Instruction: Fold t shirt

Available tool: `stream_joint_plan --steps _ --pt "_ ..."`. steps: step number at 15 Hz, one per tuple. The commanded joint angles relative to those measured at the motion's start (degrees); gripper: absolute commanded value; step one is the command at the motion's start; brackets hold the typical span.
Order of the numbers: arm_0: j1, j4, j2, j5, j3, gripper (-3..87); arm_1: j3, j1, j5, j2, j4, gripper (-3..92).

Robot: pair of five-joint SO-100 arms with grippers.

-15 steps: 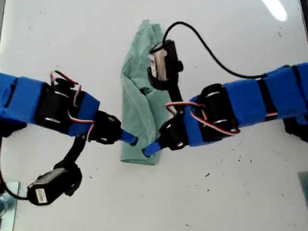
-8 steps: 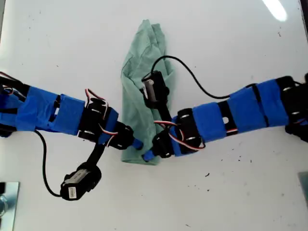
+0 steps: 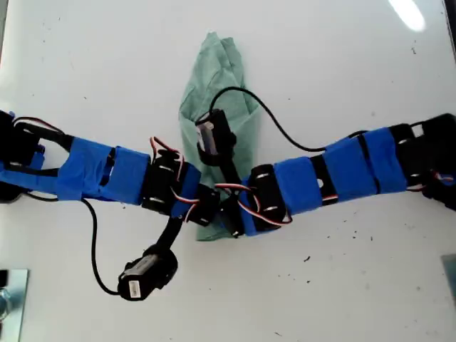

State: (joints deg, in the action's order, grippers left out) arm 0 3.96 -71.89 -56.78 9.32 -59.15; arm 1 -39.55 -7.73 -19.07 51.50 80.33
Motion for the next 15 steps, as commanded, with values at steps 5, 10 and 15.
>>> stream_joint_plan --steps 5,10,15 --pt "10.3 7.5 -10.6 3.6 6.0 -0.2 0.6 -12.4 -13.7 21.5 -1.6 1.7" --pt "5.7 4.0 -16.5 5.0 4.3 -0.2 -1.2 -3.5 -15.7 25.9 -0.4 1.8" --pt "-11.8 -4.9 -20.1 9.8 2.8 -0.2 -5.8 16.9 -16.7 28.8 5.6 1.7"
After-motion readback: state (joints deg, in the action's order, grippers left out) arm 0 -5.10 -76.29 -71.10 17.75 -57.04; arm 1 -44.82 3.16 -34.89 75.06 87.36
